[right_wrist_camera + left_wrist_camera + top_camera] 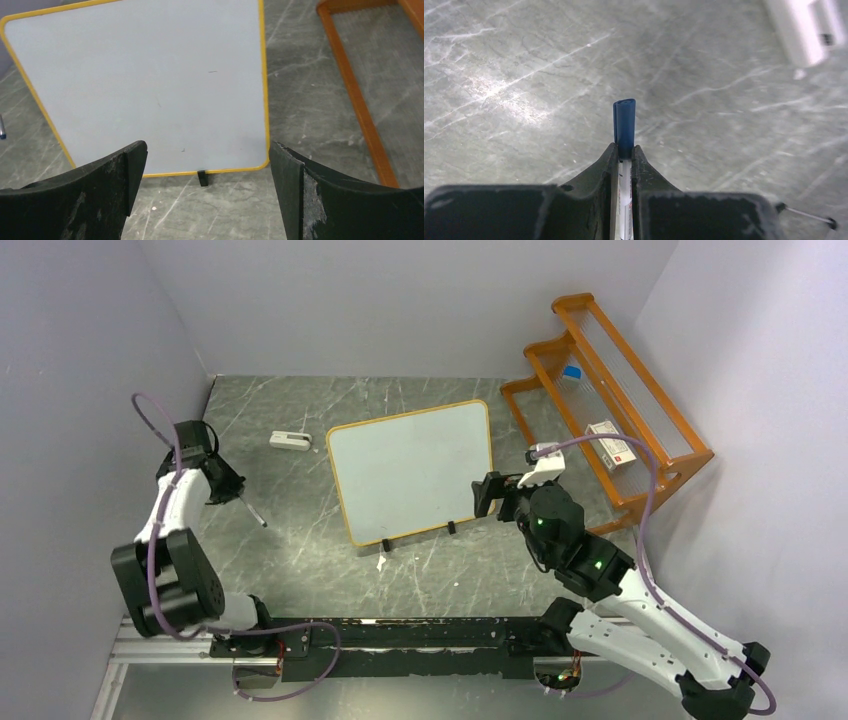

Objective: Write a sentence on the whiteboard
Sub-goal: Pick up the whiteboard marker from the corner of the board.

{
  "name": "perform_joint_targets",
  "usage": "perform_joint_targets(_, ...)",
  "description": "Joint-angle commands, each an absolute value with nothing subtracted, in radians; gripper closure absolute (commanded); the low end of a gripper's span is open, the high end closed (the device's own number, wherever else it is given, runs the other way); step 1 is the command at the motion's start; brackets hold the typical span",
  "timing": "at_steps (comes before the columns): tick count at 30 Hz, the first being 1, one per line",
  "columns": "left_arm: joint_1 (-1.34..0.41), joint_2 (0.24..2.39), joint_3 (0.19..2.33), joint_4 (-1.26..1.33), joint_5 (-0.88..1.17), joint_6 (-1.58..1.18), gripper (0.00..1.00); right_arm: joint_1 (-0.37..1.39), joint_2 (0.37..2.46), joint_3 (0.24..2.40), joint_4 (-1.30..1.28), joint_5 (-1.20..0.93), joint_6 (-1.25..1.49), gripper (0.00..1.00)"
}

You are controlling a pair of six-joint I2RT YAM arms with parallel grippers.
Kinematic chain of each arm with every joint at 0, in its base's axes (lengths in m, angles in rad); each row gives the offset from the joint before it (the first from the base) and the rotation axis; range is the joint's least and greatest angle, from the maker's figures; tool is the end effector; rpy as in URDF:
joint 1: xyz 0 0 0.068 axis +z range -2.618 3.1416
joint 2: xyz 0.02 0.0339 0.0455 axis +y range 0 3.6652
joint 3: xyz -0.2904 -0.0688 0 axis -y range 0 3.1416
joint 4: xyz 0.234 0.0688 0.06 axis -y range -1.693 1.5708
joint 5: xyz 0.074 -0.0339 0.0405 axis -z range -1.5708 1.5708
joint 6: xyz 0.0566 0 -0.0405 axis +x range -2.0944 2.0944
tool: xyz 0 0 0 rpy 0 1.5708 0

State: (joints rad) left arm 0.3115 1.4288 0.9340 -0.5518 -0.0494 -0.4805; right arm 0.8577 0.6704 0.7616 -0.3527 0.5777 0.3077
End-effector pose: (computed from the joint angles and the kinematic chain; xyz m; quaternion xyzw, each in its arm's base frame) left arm 0.2644 0.0881 0.2297 -0.3783 0.8884 0.0019 0.2601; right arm 0.1132 0.0836 0.3436 -0.0396 0.7789 0.1325 0.6117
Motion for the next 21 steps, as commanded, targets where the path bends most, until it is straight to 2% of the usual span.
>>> perform_joint_targets(1,0.324,1.281,0.948,-0.567,0.064,-0.562,0.95,0.858,0.679,0.755,-0.283,0.459,0.26,0.04)
perform_joint_targets(7,0.324,1.035,0.936,-0.504,0.195,-0.725,0.95,0.859,0.716,0.757,-0.187,0.336,0.231,0.04)
perform_joint_targets(15,0.301,0.992,1.1,-0.524,0.348,-0.872,0.95,0.86,0.752,0.764,0.011,0.189,0.224,0.01)
perform_joint_targets(21,0.237,0.966,1.124,-0.435,0.425,-0.993,0.95,0.867,0.807,0.727,0.219,0.108,0.284,0.0)
